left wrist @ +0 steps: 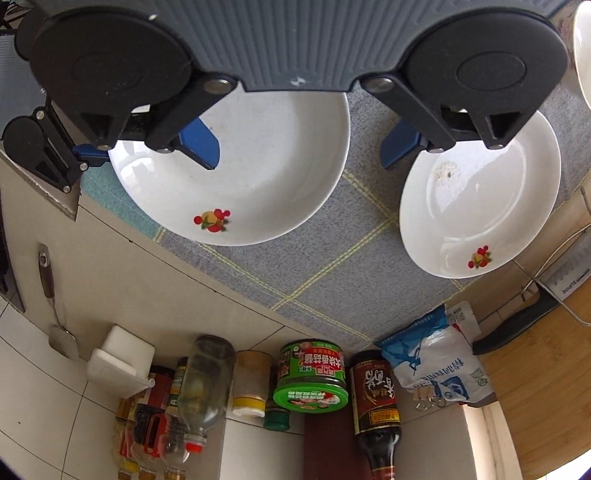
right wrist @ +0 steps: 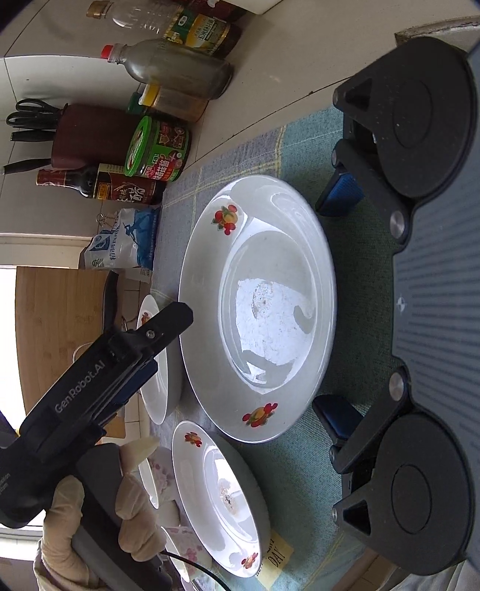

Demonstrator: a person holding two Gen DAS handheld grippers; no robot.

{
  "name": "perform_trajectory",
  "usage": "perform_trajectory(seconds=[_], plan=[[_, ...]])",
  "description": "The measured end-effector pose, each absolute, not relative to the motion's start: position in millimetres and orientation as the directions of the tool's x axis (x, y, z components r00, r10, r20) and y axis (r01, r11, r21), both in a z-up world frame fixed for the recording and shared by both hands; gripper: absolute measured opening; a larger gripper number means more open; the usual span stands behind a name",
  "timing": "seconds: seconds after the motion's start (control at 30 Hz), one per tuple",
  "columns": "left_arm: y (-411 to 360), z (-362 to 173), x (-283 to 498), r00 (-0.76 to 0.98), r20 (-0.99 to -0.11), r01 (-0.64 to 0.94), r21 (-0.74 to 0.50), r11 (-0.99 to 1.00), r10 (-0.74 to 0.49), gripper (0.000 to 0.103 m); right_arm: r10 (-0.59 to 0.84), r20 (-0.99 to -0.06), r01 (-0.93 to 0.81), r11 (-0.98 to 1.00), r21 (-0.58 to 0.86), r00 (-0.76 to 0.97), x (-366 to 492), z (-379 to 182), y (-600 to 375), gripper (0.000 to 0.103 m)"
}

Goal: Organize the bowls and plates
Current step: 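Lift the stained plate with the left tool and carry it toward the green jar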

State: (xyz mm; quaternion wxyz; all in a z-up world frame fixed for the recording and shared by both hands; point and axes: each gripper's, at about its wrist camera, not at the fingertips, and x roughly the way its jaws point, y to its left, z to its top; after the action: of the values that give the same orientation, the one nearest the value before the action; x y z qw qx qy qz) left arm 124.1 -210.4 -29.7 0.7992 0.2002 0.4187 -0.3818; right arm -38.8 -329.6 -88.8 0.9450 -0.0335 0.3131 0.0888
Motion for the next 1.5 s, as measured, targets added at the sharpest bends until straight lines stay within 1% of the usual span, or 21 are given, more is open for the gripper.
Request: perform_trajectory(seconds=[0.03, 0.17, 0.23, 0.3, 0.33, 0.4, 0.63, 0.93, 1.5], plan=[[-213.5, -33.0, 127.7, 0.344, -0.831, 0.783, -0.004, 0.622, -0.438, 0.088, 0.151, -0.594, -0.195, 0.981, -0.01, 0.79, -38.9, -89.2, -329.7, 0.103], [-222.6, -42.4, 138.6, 0.297, -0.857, 0.795, -0.021, 0.606, -0.42, 0.081, 0.172, -0.595, -0.221, 0.975, -0.009, 0.785, -37.4, -89.5, -333.0, 0.103], [-226.0, -45.5, 143.7, 0.265, -0.87, 0.8, -0.044, 0.599, -0.417, 0.076, 0.173, -0.599, -0.222, 0.975, -0.008, 0.782, -35.6, -89.0, -334.8, 0.103], [-228.8, -48.2, 148.2, 0.23, -0.878, 0.807, -0.069, 0.586, -0.42, 0.075, 0.178, -0.603, -0.227, 0.974, -0.006, 0.778, -34.4, -88.9, -336.8, 0.103], [-231.2, -49.9, 150.2, 0.224, -0.882, 0.809, -0.069, 0.584, -0.414, 0.072, 0.18, -0.604, -0.231, 0.973, -0.007, 0.776, -34.0, -88.8, -337.0, 0.103], [-234.7, -52.0, 152.8, 0.218, -0.887, 0.814, -0.065, 0.578, -0.406, 0.069, 0.185, -0.606, -0.237, 0.971, -0.007, 0.774, -33.9, -88.7, -336.9, 0.103], [-239.5, -55.3, 159.8, 0.188, -0.896, 0.819, -0.083, 0.567, -0.403, 0.069, 0.189, -0.613, -0.253, 0.967, -0.018, 0.767, -31.1, -86.5, -334.5, 0.103], [-241.1, -55.4, 159.3, 0.189, -0.894, 0.828, -0.078, 0.556, -0.406, 0.069, 0.179, -0.637, -0.247, 0.969, -0.019, 0.75, -26.4, -81.9, -331.8, 0.103], [-242.1, -46.6, 161.4, 0.219, -0.877, 0.827, -0.066, 0.558, -0.428, 0.069, 0.161, -0.633, -0.237, 0.971, -0.036, 0.758, -20.0, -74.7, -337.1, 0.103]])
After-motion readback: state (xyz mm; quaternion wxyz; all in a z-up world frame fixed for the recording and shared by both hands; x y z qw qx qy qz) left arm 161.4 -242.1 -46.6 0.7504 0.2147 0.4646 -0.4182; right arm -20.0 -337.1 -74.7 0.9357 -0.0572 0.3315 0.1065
